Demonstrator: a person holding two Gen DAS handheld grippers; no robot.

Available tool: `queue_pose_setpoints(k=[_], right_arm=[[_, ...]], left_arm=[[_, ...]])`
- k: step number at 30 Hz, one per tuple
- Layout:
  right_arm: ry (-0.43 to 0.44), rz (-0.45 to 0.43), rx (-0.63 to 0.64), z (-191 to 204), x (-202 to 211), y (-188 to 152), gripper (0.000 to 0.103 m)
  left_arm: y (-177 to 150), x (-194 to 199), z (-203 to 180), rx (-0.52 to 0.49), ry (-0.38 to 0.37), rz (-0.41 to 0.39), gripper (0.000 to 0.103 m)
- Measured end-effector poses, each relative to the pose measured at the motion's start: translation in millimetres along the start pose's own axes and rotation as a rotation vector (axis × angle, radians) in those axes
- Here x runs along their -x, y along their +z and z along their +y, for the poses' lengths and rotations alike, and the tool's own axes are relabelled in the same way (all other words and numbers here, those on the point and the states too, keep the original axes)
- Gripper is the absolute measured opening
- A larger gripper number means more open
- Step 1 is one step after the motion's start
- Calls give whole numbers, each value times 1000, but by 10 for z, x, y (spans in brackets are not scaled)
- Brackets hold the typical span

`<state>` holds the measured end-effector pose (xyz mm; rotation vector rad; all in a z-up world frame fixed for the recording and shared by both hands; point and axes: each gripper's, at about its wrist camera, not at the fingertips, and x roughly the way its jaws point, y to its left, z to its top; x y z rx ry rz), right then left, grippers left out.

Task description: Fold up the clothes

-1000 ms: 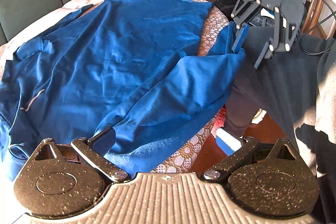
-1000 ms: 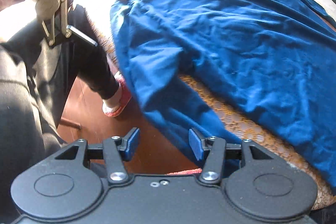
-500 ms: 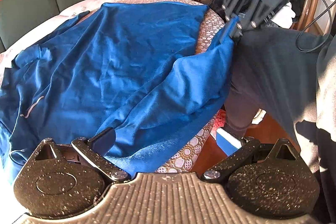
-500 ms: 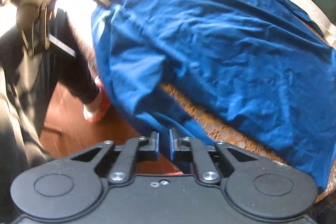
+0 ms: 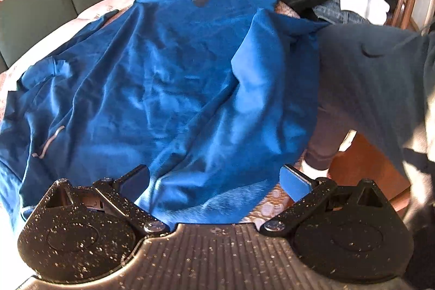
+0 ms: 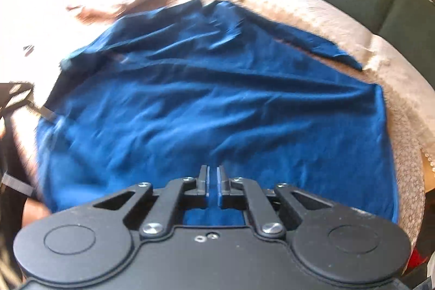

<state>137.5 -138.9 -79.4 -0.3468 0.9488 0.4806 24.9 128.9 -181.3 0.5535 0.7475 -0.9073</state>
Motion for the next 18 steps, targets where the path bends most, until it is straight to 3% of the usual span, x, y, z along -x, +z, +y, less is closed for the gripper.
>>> queue_pose_setpoints(k=[2,7,10,18], right_arm=[[34,26,-17,-53,-111,80,103],[282,135,46,90,-125,-11,103],[297,184,118,234,-53,-211,103],[366,239,64,285,218,-654,103]], left_arm=[[-8,-22,14,-7,-9,12,102],[-66,-28,40,-31,-21,32,102],[-108,-43,138,20,-37,55,102],[-180,-68,221,84,-66,73,102]])
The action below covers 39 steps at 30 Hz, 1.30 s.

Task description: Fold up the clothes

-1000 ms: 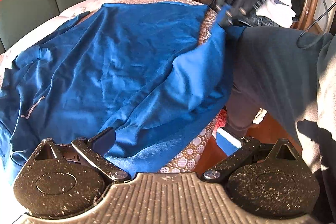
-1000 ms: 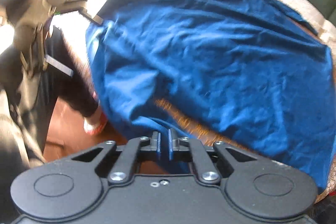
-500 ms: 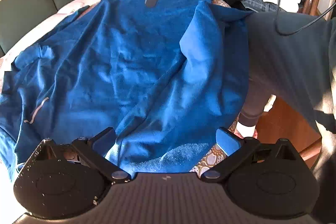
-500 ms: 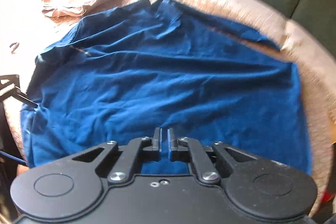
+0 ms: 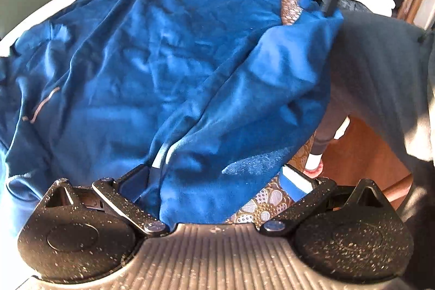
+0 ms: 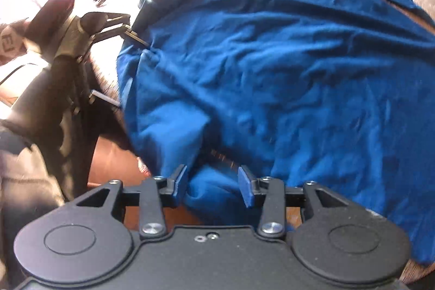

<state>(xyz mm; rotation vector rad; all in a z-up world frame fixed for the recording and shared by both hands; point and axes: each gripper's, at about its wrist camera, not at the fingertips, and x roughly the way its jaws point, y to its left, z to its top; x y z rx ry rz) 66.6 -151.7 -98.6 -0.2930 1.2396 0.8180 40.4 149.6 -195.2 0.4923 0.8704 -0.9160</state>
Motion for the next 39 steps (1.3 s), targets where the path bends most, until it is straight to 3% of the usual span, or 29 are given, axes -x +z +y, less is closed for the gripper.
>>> queue_pose_setpoints(k=[3,6,11,15,23,26,31,35,39], right_arm=[[5,-12,-6,86,60,-104,103],[7,0,66,261,13,-182,103],[-114,-41,162,456,-228,-201,103],[-195,-45,139,409,-345,-170,103],[-371,-267,38,281,68,51,103],[-425,-300,19,118,116,246,103],[-466,-220,-11,-225,-208,602,103],[-477,-157,-35,-374,-580,640,103],[-454,-128,-66,-382,-689,622,103]], left_arm=[[2,-2,6,-1,-2,3,102],[3,0,10,0,-3,6,102],[5,7,15,1,-5,11,102],[40,9,12,-5,-11,19,102],[59,14,31,-17,-27,29,102],[72,6,22,-21,-28,39,102],[94,7,17,-16,-19,51,102],[104,23,31,-10,-15,53,99],[124,22,37,-12,-19,66,99]])
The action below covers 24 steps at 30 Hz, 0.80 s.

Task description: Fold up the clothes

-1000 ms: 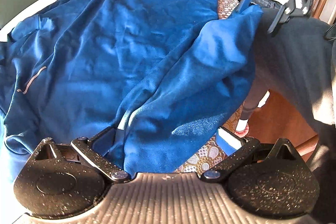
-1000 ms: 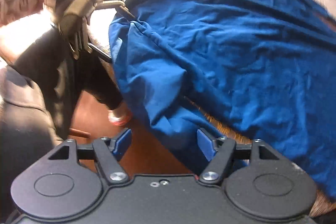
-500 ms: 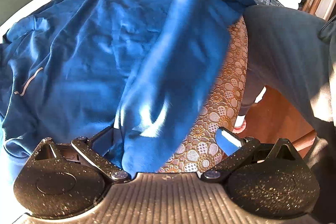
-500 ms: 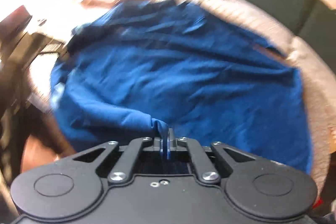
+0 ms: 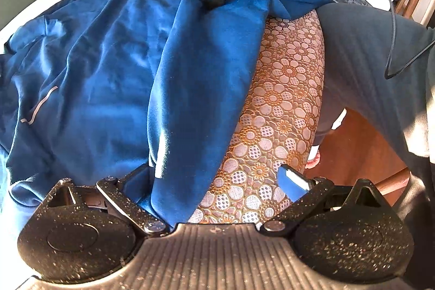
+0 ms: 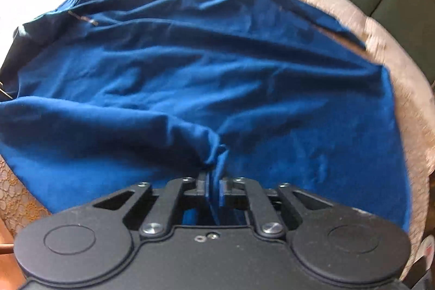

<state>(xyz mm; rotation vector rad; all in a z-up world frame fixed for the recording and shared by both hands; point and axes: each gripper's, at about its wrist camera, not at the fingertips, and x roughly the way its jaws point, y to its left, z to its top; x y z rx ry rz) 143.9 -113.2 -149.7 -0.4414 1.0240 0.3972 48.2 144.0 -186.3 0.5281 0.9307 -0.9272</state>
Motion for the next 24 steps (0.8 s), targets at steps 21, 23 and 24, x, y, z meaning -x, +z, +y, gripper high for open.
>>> queue_pose_setpoints(k=[21,23,24], right_arm=[[-220,-131,22,-160,608,-268,103],[-131,-154,-7,-249,725,-296,103],[-61,-172,15,-204,782,-314,103]], left_arm=[[27,6,55,4,-16,23,99],[25,5,54,2,-18,23,99],[27,3,53,1,-19,23,99]])
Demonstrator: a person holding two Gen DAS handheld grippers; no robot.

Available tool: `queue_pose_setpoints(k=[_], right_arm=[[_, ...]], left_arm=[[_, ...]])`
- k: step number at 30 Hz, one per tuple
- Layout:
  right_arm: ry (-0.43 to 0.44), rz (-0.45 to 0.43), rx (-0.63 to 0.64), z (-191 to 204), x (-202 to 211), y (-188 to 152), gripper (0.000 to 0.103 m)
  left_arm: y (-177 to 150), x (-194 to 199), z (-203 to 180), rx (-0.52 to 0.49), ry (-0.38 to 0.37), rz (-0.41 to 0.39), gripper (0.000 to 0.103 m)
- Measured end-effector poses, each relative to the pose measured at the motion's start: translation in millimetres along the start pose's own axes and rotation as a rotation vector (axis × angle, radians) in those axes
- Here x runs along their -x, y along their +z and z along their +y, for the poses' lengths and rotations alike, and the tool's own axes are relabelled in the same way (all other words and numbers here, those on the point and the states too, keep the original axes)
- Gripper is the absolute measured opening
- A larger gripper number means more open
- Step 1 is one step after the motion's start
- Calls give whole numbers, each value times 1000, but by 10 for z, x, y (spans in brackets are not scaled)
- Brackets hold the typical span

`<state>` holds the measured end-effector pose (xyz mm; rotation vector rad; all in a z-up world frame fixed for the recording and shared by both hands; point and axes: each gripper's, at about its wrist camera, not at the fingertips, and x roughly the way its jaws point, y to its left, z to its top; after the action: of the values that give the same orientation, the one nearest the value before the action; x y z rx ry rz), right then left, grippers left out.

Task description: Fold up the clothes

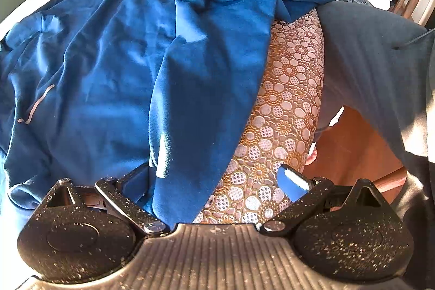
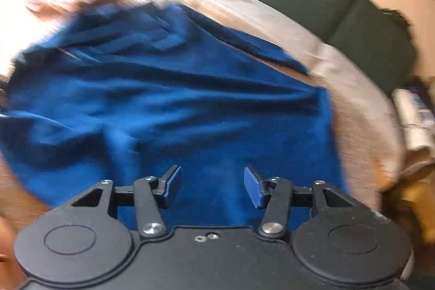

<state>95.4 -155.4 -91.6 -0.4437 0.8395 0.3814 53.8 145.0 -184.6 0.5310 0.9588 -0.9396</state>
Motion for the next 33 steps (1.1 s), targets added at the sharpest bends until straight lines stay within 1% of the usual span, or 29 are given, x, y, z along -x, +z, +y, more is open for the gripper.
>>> queue_pose_setpoints(k=[2,4,7,11,15,16,19,23,26,29,31,33], right_arm=[[132,-11,66,176,60,-22,103],[211,2,129,401,15,-66,103],[292,35,191,710,-125,-121,103],[355,62,242,967,-201,-175,103],[357,51,351,1177,-207,-222,103],[348,41,384,1225,-225,-232,103],[284,7,472,1330,-265,-251,103],[266,-6,525,1366,-249,-264,103],[248,20,493,1331,-275,-206,103],[251,4,431,1248,-238,-115,103],[263,-12,366,1153,-195,3,103],[273,-27,300,1054,-158,123,103]], left_arm=[[4,1,6,1,-3,2,99],[16,-12,-3,1,-3,7,99],[24,-19,-15,-8,2,14,99],[37,-14,9,0,-9,17,99],[40,-14,16,2,-12,18,99],[40,-14,16,3,-12,18,99],[36,-11,22,6,-14,15,99],[24,-9,32,11,-19,7,99],[12,-6,25,9,-17,2,99],[11,-4,24,2,-13,3,99],[23,-2,35,7,-7,3,99],[39,20,53,8,15,-7,99]])
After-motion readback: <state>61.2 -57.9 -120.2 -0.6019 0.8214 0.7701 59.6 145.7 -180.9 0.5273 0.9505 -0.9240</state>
